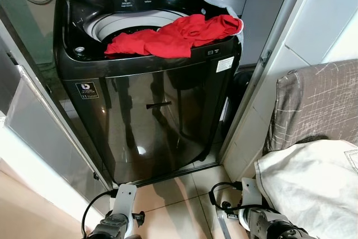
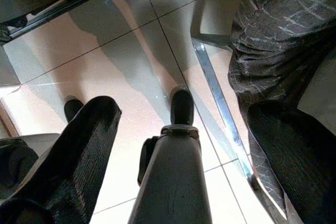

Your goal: Clothes washing

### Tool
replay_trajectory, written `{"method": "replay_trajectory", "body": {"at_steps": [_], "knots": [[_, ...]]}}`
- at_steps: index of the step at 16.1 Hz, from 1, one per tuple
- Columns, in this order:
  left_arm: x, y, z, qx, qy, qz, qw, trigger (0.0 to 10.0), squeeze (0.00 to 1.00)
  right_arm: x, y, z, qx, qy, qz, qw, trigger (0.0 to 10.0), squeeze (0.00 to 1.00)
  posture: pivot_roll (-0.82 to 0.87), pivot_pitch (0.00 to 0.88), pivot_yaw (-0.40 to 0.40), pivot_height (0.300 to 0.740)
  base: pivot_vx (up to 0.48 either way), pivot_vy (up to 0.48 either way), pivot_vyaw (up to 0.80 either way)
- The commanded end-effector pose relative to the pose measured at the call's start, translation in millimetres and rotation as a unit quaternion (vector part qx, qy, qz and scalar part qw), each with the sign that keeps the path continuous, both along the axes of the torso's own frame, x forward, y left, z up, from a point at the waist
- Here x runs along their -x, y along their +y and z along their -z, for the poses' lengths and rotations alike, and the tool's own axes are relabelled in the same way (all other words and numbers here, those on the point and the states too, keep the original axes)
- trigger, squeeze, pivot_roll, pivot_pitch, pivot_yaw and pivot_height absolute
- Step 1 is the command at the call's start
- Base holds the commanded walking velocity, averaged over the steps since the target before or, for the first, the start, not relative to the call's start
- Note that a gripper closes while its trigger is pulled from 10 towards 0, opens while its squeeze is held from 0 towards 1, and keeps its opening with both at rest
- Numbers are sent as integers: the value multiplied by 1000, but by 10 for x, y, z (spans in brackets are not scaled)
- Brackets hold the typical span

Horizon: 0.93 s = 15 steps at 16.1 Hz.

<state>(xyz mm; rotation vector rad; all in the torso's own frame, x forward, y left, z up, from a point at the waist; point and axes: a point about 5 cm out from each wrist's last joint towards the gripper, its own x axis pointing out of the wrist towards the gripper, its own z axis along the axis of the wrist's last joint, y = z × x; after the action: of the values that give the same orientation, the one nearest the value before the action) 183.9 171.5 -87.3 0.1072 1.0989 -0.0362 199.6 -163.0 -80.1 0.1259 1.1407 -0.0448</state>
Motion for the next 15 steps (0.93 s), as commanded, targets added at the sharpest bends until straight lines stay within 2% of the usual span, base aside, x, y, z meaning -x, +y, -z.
{"method": "replay_trajectory", "body": {"at_steps": [1, 11, 15], "knots": [[1, 10, 0, -3, 2, 2, 1000, 10000, 0, -50, -5, -27, 7, -8, -11, 1000, 10000, 0, -25, 1, -17, 740, 0, 0, 0], [90, 21, 40, -11, 7, 9, 1000, 10000, 0, -26, -36, -16, 12, -4, -26, 1000, 10000, 0, -24, 0, -26, 740, 0, 0, 0], [78, 16, 34, -10, 3, 15, 1000, 10000, 0, -19, -28, -13, 12, -3, -34, 999, 10000, 0, -17, 0, -29, 740, 0, 0, 0]]}}
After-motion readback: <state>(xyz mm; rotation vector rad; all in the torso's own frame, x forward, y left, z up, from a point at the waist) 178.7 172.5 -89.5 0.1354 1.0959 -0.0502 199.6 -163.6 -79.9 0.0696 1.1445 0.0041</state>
